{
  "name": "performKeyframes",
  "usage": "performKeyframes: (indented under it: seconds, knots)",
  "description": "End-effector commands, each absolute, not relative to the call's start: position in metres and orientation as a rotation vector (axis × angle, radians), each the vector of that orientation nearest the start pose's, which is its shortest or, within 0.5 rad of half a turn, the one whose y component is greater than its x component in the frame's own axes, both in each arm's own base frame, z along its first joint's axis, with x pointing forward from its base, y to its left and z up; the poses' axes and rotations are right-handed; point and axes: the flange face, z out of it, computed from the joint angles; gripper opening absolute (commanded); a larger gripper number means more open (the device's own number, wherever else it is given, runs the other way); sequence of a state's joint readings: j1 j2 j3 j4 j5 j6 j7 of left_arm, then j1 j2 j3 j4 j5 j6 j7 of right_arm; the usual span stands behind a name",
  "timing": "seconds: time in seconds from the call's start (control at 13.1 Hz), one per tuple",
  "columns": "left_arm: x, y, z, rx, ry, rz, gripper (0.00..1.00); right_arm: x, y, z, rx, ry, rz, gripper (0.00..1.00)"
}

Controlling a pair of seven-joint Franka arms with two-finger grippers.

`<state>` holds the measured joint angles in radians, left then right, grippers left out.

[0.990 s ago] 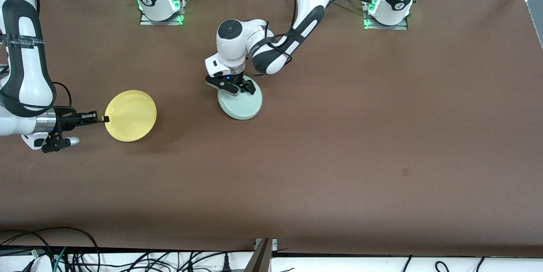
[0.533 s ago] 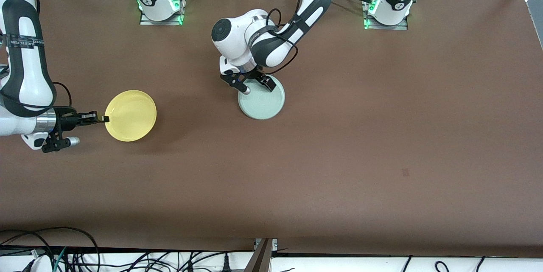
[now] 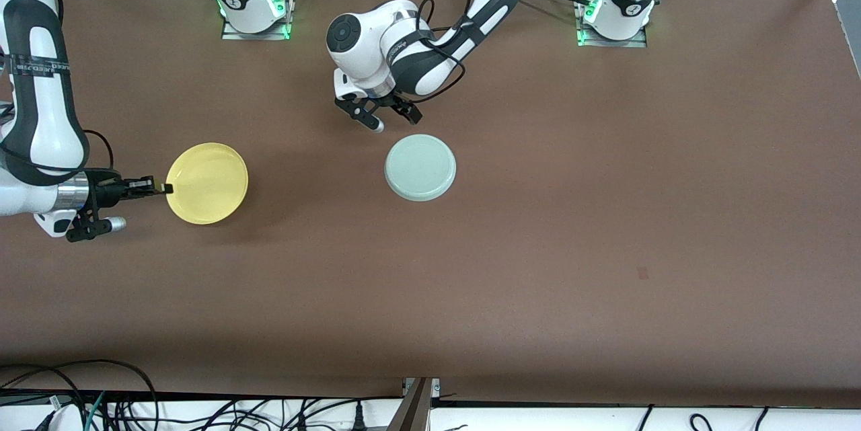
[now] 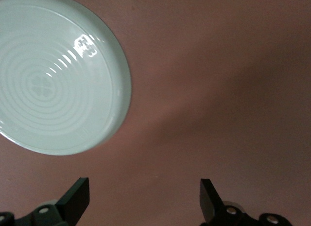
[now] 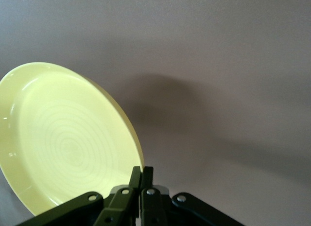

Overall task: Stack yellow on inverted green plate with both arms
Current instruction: 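Open the left gripper and lift it away from the green plate, then carry the yellow plate over the green plate while the left gripper retracts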

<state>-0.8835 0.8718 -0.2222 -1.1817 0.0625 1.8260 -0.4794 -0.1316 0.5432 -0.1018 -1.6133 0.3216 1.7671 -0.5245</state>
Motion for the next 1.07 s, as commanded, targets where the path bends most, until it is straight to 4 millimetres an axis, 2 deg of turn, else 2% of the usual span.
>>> performKeyframes:
  seconds: [0.0,0.08,0.23,0.38,0.53,0.61,0.69,0.76,0.99]
  knots:
    - [0.382,-0.630,0.267,-3.030,0.832,0.481,1.00,0.632,-0.116,0.288,-2.740,-0.258,0.384,0.00]
    - [0.404,-0.617,0.275,-3.056,0.794,0.474,1.00,0.632,-0.112,0.287,-2.739,-0.258,0.391,0.00]
    - [0.463,-0.575,0.292,-3.115,0.668,0.448,1.00,0.633,-0.100,0.287,-2.739,-0.277,0.396,0.00]
    - [0.521,-0.524,0.333,-3.188,0.525,0.358,1.00,0.633,-0.090,0.288,-2.744,-0.256,0.410,0.00]
    - [0.581,-0.454,0.379,-3.258,0.336,0.259,1.00,0.632,-0.072,0.289,-2.748,-0.250,0.423,0.00]
    - [0.604,-0.418,0.398,-3.286,0.243,0.218,1.00,0.631,-0.063,0.293,-2.752,-0.236,0.428,0.00]
    - [0.624,-0.380,0.415,-3.303,0.160,0.188,1.00,0.630,-0.049,0.294,-2.755,-0.235,0.432,0.00]
    - [0.635,-0.349,0.435,-3.305,0.113,0.180,1.00,0.628,-0.040,0.294,-2.760,-0.230,0.434,0.00]
    - [0.642,-0.268,0.490,-3.270,0.075,0.198,1.00,0.608,0.010,0.290,-2.793,-0.218,0.363,0.00]
